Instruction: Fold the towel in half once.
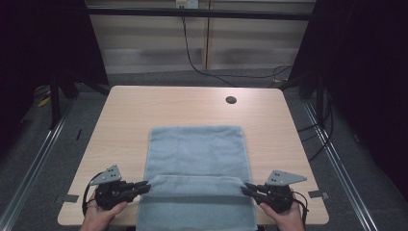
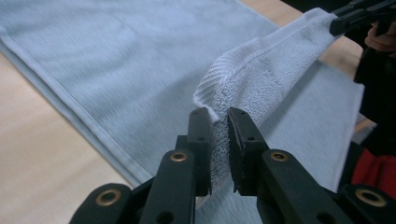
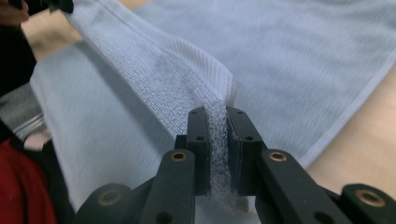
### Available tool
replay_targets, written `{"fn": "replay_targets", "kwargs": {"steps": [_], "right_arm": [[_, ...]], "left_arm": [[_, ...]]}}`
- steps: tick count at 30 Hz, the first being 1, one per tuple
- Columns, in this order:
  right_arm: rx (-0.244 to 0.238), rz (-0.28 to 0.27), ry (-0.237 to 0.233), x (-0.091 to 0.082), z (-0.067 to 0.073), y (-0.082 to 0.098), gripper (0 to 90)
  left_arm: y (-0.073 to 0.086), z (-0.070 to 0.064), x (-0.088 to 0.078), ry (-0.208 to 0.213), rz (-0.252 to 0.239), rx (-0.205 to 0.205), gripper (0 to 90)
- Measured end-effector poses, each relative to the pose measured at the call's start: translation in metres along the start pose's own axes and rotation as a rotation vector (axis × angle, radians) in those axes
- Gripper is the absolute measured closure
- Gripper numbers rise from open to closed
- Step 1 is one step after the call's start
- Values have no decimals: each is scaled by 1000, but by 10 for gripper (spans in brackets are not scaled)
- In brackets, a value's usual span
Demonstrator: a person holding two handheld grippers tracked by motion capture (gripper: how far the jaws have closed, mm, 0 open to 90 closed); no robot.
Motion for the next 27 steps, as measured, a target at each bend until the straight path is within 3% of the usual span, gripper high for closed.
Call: {"fn": "replay_targets", "kwargs": {"steps": [4, 6, 9, 12, 13, 19, 23, 25, 27], "right_arm": [[11, 15, -29, -9, 11, 16, 715], [9, 4, -37, -14, 16, 18, 651], [15, -43, -50, -21, 19, 8, 612], [11, -60, -43, -22, 14, -2, 612], [9, -61, -32, -19, 11, -4, 615], [-5, -46, -35, 8, -6, -25, 605], [-14, -21, -18, 33, -23, -41, 581], [-14, -3, -11, 47, -33, -49, 575], [-17, 3, 17, 60, -45, -58, 565]], "left_arm": [[6, -15, -6, 31, -9, 10, 757], [1, -17, -14, 39, -53, -4, 703], [-10, -11, -22, 29, -112, -5, 687], [-19, 4, -22, -6, -125, -11, 665], [-20, 9, -20, -10, -115, -30, 661], [-21, 33, 11, -40, -12, -4, 631], [-32, 49, 26, -51, 13, -4, 610], [-37, 62, 35, -83, 32, 2, 600], [-44, 73, 44, -76, 28, -27, 595]]}}
Point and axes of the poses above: each handheld gripper's, and its own axes: x roughly forward along the jaws, y roughly out of its underside, z roughly to its left, the point moved 10 cm from there along x, roughly forward along the jaws, and after that the axes turned 7 degrees about x, right-handed, at the moved point
